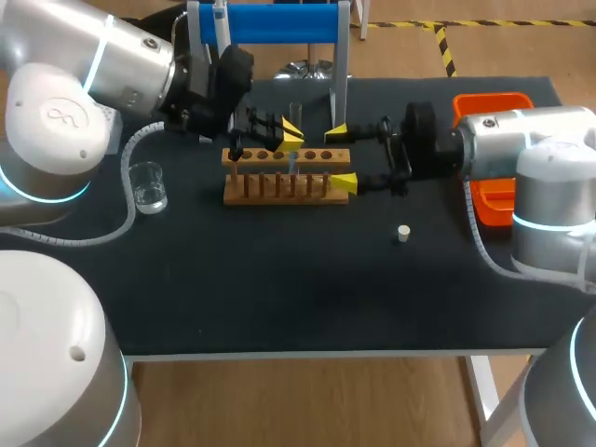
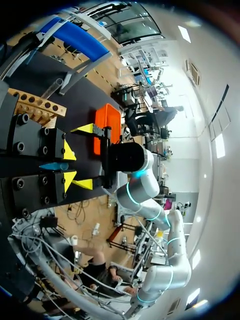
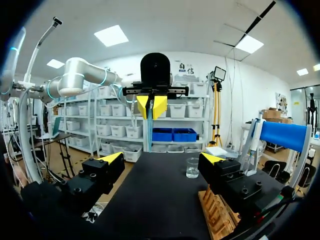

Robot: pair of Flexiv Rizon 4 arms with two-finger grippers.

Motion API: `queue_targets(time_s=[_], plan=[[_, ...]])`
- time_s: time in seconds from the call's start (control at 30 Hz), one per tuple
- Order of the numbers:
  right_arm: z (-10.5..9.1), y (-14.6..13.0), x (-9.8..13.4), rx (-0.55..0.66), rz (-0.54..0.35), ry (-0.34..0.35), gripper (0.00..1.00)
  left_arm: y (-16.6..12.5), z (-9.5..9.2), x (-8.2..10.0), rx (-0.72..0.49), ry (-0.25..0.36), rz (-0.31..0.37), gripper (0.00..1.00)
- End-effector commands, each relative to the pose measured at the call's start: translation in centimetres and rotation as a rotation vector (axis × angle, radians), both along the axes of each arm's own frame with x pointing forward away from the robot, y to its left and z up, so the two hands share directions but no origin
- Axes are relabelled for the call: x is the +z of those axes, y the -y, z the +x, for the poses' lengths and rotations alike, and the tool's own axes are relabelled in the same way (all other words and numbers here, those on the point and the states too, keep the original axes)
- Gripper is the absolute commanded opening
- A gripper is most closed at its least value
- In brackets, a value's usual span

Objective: Invert the test tube, pick up the pipette, mount the tip to pipette, aspirate from beaker and dispense into the tube, eject the tip, return the pipette, and cap with the stopper.

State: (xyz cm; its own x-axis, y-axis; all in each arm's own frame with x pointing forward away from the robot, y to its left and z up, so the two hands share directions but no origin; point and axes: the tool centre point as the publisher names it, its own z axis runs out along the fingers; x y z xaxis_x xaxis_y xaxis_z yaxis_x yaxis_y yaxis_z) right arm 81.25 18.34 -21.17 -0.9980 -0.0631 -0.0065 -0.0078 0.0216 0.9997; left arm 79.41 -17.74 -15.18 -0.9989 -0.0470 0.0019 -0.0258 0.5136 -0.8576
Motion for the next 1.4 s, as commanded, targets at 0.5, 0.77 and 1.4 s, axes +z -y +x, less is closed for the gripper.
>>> queue_targets(time_s=[0.5,0.77,1.4], plan=[[-1.4,-3.2,1.3,-0.010,0.020,-0.046,1.00,0.0,0.0,0.0,0.002,0.000,0.000,0.00],[-1.3,-4.8,1.4,0.043,0.007,-0.031,1.00,0.0,0.0,0.0,0.002,0.000,0.000,0.00],[-0.5,-7.2,1.6,0.058,0.006,-0.035,0.92,0.0,0.0,0.0,0.002,0.000,0.000,0.00]])
